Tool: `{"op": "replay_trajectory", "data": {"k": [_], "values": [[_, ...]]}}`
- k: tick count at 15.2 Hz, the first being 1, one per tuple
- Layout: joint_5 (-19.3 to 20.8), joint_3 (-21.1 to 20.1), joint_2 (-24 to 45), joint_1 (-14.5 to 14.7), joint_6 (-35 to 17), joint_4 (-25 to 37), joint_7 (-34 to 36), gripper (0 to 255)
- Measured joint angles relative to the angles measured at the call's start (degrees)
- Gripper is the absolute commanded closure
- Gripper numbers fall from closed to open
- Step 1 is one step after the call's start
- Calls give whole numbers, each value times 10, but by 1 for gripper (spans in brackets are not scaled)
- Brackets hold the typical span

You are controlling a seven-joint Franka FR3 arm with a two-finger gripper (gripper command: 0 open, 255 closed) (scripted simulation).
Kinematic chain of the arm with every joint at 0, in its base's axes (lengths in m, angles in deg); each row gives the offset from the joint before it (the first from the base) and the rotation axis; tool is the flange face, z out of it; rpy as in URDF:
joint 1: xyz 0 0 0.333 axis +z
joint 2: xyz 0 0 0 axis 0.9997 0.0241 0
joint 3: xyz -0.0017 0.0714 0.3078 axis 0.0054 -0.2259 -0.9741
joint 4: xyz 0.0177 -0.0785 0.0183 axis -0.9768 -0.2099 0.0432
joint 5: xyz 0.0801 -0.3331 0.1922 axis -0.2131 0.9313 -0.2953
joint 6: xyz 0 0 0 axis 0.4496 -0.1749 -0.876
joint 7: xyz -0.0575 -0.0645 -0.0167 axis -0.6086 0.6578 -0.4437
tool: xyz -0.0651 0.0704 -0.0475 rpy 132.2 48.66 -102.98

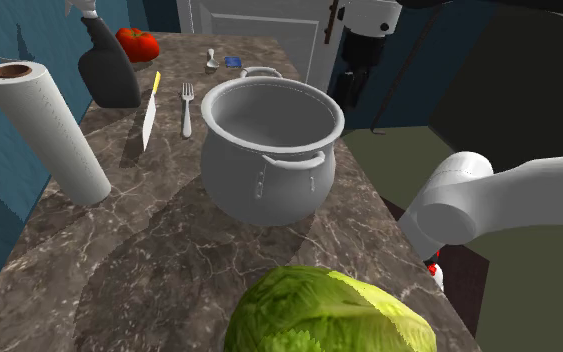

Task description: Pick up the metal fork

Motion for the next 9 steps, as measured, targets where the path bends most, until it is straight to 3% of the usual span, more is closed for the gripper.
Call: {"op": "replay_trajectory", "data": {"k": [3,9], "values": [[-9,-14,16,-1,-12,8,24,0],[-40,-78,119,-14,-80,64,139,0]]}}
